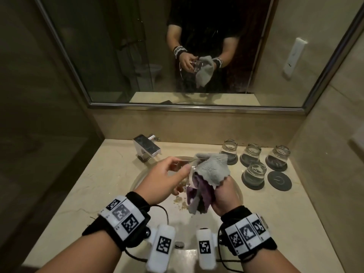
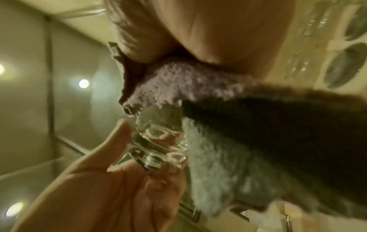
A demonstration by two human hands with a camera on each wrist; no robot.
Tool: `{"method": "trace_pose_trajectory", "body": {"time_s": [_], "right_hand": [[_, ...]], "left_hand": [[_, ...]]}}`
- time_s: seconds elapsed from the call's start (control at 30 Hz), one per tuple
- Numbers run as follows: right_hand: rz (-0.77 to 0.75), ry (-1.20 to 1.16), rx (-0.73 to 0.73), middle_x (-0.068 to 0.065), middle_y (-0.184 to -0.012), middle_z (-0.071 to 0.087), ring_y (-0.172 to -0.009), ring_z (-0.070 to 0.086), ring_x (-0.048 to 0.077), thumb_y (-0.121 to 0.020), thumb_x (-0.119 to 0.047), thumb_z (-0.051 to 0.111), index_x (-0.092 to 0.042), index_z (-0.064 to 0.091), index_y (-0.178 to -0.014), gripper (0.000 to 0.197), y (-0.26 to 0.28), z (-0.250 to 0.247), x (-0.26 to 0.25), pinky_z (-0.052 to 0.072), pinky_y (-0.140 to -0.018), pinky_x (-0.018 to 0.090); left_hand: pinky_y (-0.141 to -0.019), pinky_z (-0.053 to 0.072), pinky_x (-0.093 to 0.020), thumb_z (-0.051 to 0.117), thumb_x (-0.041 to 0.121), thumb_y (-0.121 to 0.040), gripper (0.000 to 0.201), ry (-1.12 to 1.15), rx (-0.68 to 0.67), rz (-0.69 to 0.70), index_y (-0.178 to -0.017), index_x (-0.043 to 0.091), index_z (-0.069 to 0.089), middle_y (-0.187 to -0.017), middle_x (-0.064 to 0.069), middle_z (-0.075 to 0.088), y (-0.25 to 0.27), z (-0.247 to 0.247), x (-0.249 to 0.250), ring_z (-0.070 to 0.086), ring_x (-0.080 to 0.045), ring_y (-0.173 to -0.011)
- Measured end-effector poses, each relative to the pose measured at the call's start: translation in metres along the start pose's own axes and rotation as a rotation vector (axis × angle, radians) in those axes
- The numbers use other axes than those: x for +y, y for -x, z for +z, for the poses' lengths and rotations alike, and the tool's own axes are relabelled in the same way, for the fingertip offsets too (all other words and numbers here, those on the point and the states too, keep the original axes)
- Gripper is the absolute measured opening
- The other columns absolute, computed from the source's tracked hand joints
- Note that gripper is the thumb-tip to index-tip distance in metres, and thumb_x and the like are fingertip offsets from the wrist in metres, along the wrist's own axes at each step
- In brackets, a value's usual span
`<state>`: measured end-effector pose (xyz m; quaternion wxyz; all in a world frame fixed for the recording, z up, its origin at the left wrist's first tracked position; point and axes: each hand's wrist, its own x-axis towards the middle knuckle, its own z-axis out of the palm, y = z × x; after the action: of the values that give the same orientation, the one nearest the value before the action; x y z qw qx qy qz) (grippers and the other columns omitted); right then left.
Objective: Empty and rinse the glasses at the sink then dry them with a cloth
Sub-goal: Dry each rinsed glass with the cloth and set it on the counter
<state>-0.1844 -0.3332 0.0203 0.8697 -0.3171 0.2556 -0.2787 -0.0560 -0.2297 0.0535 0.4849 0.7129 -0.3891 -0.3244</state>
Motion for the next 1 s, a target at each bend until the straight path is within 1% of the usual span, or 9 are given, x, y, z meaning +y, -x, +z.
{"method": "trace_pose_trajectory", "body": {"time_s": [0.13,0.23,0.33,0.43,0.53,0.6,0.7,0.9,1.0], "right_hand": [[0.064,0.025,-0.011,0.033,-0.124,0.056,-0.112,0.056,0.048,-0.085,-0.015,0.063,0.009,0.049,-0.125,0.049,0.001,0.008,-0.002,0.044,-0.097,0.061],[0.036,0.060,-0.032,0.027,-0.103,0.060,-0.094,0.058,0.037,-0.082,-0.016,0.066,-0.001,0.059,-0.109,0.032,0.001,0.013,-0.004,0.048,-0.085,0.051],[-0.052,0.256,0.020,0.027,-0.081,0.059,-0.074,0.054,0.039,-0.074,-0.012,0.067,-0.003,0.058,-0.106,0.034,-0.002,0.018,0.003,0.048,-0.066,0.053],[0.063,0.142,-0.015,0.035,-0.117,0.059,-0.097,0.059,0.038,-0.091,-0.026,0.057,0.004,0.057,-0.118,0.040,-0.006,0.027,0.002,0.043,-0.095,0.061],[0.152,-0.014,-0.016,0.026,-0.118,0.063,-0.106,0.062,0.037,-0.099,-0.032,0.045,0.003,0.060,-0.116,0.042,-0.008,0.034,-0.004,0.048,-0.097,0.052],[0.053,-0.003,0.002,0.023,-0.114,0.064,-0.108,0.060,0.037,-0.093,-0.023,0.056,0.003,0.058,-0.116,0.035,-0.009,0.034,0.000,0.045,-0.100,0.054],[-0.141,0.143,0.102,0.013,-0.078,0.065,-0.069,0.063,0.026,-0.092,0.001,0.050,-0.009,0.066,-0.087,0.020,-0.006,0.037,0.005,0.050,-0.064,0.043],[0.028,0.004,0.062,0.026,-0.110,0.065,-0.099,0.063,0.037,-0.080,-0.022,0.058,-0.001,0.065,-0.104,0.033,0.006,0.048,-0.007,0.049,-0.094,0.051],[-0.108,0.150,0.092,0.017,-0.078,0.063,-0.068,0.060,0.030,-0.084,-0.013,0.058,-0.008,0.064,-0.088,0.009,0.009,0.047,-0.005,0.053,-0.066,0.040]], "left_hand": [[-0.078,0.049,-0.017,0.071,0.036,-0.085,0.043,-0.333,0.009,0.284,-0.125,0.032,0.055,-0.113,0.016,0.057,0.003,-0.005,-0.003,0.059,-0.001,-0.090],[-0.074,0.049,-0.017,0.070,0.049,-0.081,0.054,-0.173,0.021,0.180,-0.129,0.036,0.051,-0.116,0.022,0.054,0.001,-0.008,-0.006,0.061,-0.008,-0.086],[-0.057,0.049,-0.028,0.057,0.068,-0.076,0.054,0.137,0.013,-0.084,-0.111,0.027,0.059,-0.096,-0.001,0.063,-0.007,-0.013,-0.006,0.061,-0.016,-0.064],[-0.064,0.048,-0.020,0.064,0.042,-0.089,0.030,-0.047,0.051,0.087,-0.113,0.023,0.061,-0.105,0.005,0.062,-0.002,-0.020,-0.005,0.061,-0.001,-0.070],[-0.086,0.041,-0.006,0.069,0.034,-0.087,0.044,-0.281,0.044,0.341,-0.129,0.030,0.054,-0.119,0.018,0.053,0.001,-0.028,-0.007,0.054,0.008,-0.103],[-0.082,0.049,-0.014,0.065,0.047,-0.086,0.049,-0.173,0.028,0.248,-0.131,0.032,0.051,-0.121,0.018,0.054,0.000,-0.031,-0.005,0.060,0.002,-0.096],[-0.060,0.051,-0.029,0.055,0.056,-0.084,0.050,0.091,0.005,0.044,-0.120,0.022,0.056,-0.111,0.002,0.063,-0.008,-0.034,-0.002,0.065,-0.007,-0.062],[-0.070,0.047,-0.011,0.069,0.034,-0.087,0.046,-0.210,-0.051,0.399,-0.129,0.032,0.051,-0.116,0.019,0.053,-0.012,-0.033,-0.007,0.055,0.004,-0.080],[-0.059,0.054,-0.024,0.058,0.055,-0.086,0.044,0.052,-0.113,0.119,-0.120,0.027,0.054,-0.109,0.009,0.061,-0.018,-0.029,-0.005,0.061,-0.006,-0.062]]}}
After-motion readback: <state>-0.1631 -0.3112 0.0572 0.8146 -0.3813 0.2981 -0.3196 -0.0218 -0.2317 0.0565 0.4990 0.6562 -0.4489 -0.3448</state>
